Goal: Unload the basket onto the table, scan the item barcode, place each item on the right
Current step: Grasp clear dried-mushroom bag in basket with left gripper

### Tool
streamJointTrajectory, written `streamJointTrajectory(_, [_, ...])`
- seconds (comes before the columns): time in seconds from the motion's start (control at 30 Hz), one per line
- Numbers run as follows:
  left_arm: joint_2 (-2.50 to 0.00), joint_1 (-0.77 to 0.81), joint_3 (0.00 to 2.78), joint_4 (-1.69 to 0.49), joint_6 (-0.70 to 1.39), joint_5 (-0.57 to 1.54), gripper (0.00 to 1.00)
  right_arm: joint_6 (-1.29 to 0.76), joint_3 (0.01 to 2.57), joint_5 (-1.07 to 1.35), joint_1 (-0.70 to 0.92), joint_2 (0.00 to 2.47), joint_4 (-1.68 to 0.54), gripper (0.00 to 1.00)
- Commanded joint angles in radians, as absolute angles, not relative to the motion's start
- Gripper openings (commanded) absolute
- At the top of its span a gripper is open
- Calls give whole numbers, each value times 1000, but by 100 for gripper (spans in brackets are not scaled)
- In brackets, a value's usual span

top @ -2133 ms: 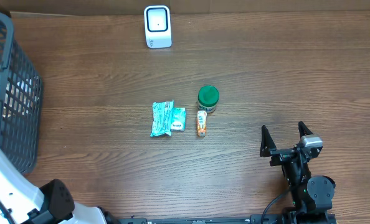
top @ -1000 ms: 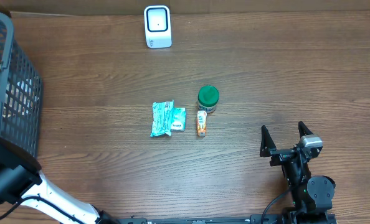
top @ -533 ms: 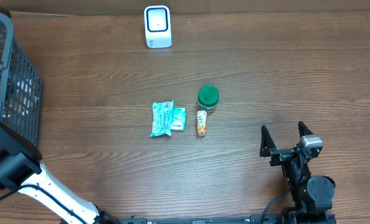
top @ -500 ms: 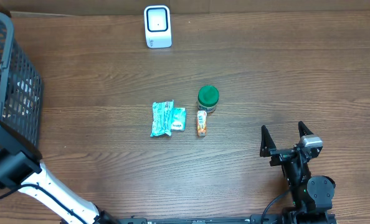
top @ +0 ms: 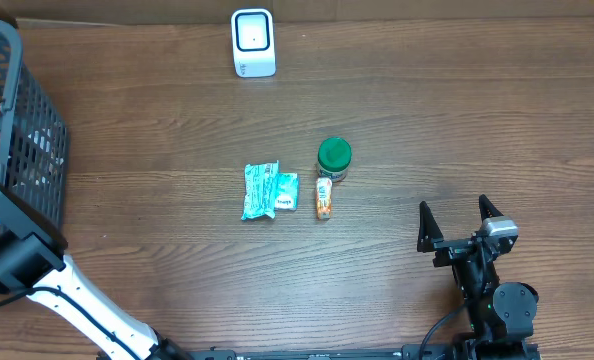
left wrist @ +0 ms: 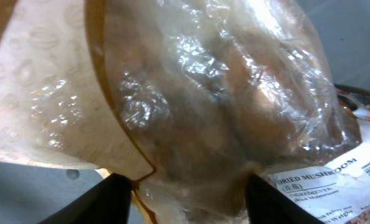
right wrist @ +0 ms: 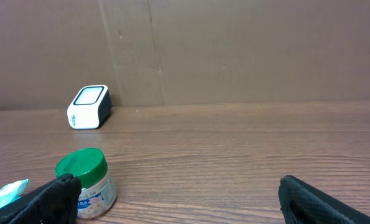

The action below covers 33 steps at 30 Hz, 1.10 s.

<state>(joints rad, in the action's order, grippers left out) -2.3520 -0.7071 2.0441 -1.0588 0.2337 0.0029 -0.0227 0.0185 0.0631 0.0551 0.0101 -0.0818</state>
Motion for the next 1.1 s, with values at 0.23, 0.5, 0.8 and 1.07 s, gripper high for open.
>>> streamJointTrajectory(0.23, [-2420, -707, 2037, -1113, 216, -19, 4, -27, 8, 62, 62, 3, -78, 100])
streamJointTrajectory(0.5, [-2380, -707, 2118, -1195, 278, -4, 4, -27, 8, 62, 62, 3, -78, 100])
streamJointTrajectory(0.8, [-2064, -694, 2292, -1255, 370, 2, 4, -27, 8, 62, 62, 3, -78, 100])
streamJointTrajectory(1.07, [-1730, -621, 2292, -1224, 369, 99, 4, -27, 8, 62, 62, 3, -78, 100])
